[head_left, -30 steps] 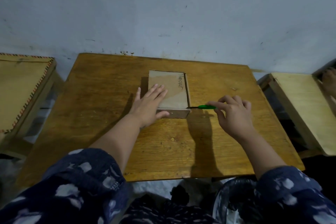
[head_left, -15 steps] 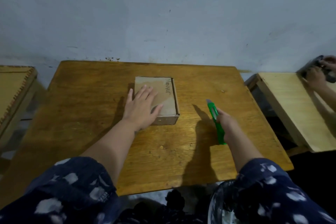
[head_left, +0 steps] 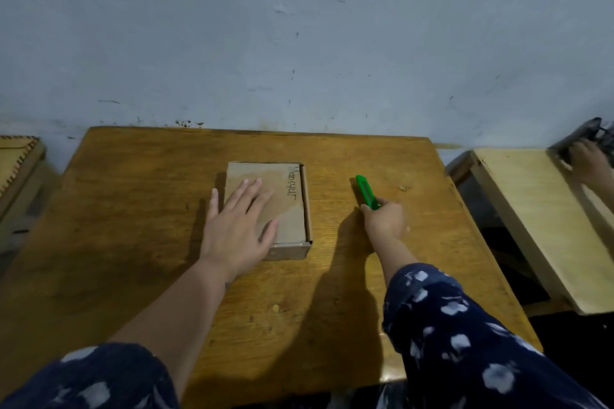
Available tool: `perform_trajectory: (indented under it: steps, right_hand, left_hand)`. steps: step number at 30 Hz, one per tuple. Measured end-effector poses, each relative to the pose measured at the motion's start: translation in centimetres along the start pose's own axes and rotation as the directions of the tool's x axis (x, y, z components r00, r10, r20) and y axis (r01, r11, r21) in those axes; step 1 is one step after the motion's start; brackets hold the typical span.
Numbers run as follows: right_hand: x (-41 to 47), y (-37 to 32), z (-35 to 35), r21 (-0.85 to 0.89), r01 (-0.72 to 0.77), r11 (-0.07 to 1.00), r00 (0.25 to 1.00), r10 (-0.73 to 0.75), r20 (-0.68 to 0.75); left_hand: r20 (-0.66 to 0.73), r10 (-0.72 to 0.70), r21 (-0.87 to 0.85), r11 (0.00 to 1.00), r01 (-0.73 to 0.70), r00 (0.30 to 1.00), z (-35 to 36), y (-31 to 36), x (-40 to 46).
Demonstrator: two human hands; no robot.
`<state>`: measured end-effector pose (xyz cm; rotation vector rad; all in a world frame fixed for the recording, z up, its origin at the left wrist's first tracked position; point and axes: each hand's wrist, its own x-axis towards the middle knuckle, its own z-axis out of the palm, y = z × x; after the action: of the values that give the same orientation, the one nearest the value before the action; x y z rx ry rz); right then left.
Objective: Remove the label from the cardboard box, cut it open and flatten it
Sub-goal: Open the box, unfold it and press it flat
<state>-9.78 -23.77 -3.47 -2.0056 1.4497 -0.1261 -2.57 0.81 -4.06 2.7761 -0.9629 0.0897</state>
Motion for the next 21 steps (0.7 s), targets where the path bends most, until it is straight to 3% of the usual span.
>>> perform_trajectory:
  steps: [2,4,6,9,12,17,21]
  right_hand:
    - [0.2,-0.2,0.6,-0.204,0.061,0.977,0.998,-0.066,-0.018]
    - [-0.6,-0.5,1.3,-0.267,0.169,0.949,0.979,-0.192,-0.061]
    - [-2.2,-1.5,2.3,-0.147,0.341,0.928,0.931,-0.356,-0.087]
    - [-5.0,-3.4,4.0,0.173,0.496,0.851,0.858,-0.511,0.051]
    - [-6.9,-3.8,4.2,0.282,0.494,0.822,0.838,-0.537,0.098]
    - [-7.4,-3.5,3.9,0.272,0.498,0.824,0.827,-0.545,0.136]
    - [-6.4,-2.9,3.3,0.248,0.364,0.898,0.906,-0.403,0.129]
  left_hand:
    - [0.003,-0.006,-0.009,1.0,0.006,1.0,0.0,0.0,0.0]
    - [0.006,-0.012,-0.012,1.0,0.012,1.0,0.0,0.0,0.0]
    - [0.007,-0.015,-0.009,1.0,0.015,1.0,0.0,0.0,0.0]
    - [0.005,-0.022,-0.005,1.0,0.022,1.0,0.0,0.1,-0.1]
    - [0.006,-0.027,0.001,1.0,0.027,1.0,0.1,0.1,0.0]
    - [0.009,-0.025,0.002,1.0,0.025,1.0,-0.1,0.3,-0.2]
    - [0.03,-0.026,-0.026,0.999,0.027,0.999,-0.2,0.2,-0.4]
